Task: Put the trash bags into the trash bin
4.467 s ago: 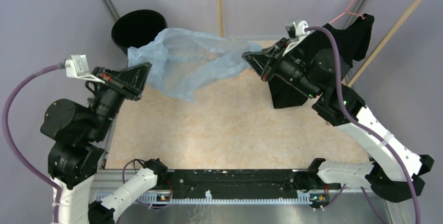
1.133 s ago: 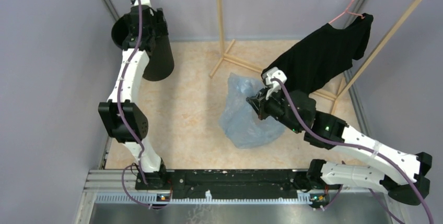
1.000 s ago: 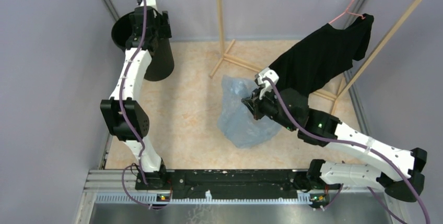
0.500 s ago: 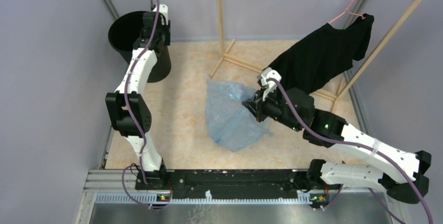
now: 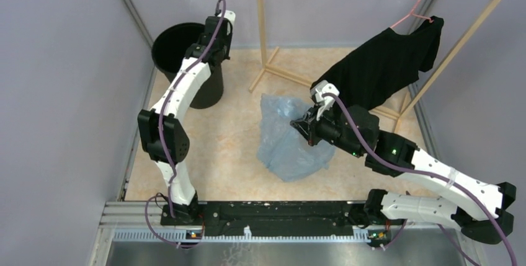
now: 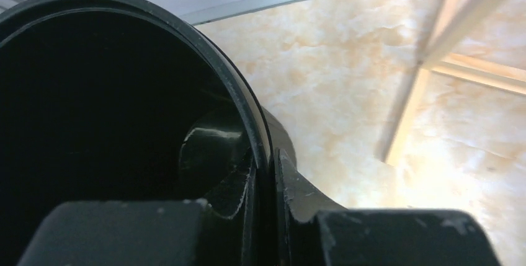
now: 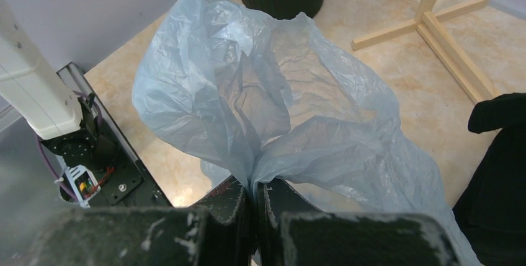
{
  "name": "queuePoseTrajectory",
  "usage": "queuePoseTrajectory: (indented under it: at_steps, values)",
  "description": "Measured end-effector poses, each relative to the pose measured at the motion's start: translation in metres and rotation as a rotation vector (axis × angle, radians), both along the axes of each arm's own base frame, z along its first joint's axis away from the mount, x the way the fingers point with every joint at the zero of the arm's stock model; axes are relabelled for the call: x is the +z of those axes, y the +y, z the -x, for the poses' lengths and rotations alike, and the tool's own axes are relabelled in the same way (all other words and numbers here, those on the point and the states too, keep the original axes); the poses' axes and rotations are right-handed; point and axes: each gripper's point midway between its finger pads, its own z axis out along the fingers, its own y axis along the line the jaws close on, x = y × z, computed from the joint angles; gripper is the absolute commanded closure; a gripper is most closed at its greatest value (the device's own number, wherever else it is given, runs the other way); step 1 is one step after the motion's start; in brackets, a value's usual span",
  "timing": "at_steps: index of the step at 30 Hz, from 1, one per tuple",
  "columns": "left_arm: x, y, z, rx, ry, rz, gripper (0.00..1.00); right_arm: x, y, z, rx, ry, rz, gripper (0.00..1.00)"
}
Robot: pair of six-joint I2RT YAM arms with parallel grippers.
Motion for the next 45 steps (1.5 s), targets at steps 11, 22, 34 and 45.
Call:
queuePoseTrajectory:
  at_steps: [11,22,34,45]
  values:
    - [0.006,-0.108,0.071,-0.218,0.043,0.005,0.98,0.012,-0.019,-0.012,-0.077,-0.075,0.063,1.00]
    - [0.040,-0.205,0.190,-0.660,-0.121,-0.081,1.00,0.103,-0.055,-0.012,-0.134,-0.291,-0.027,1.00]
    - [0.025,-0.250,0.235,-0.891,-0.119,-0.146,1.00,0.179,-0.135,0.007,-0.288,-0.455,-0.223,1.00]
    - [0.004,-0.266,0.248,-0.976,-0.062,-0.151,0.65,0.189,-0.152,0.005,-0.350,-0.482,-0.221,1.00]
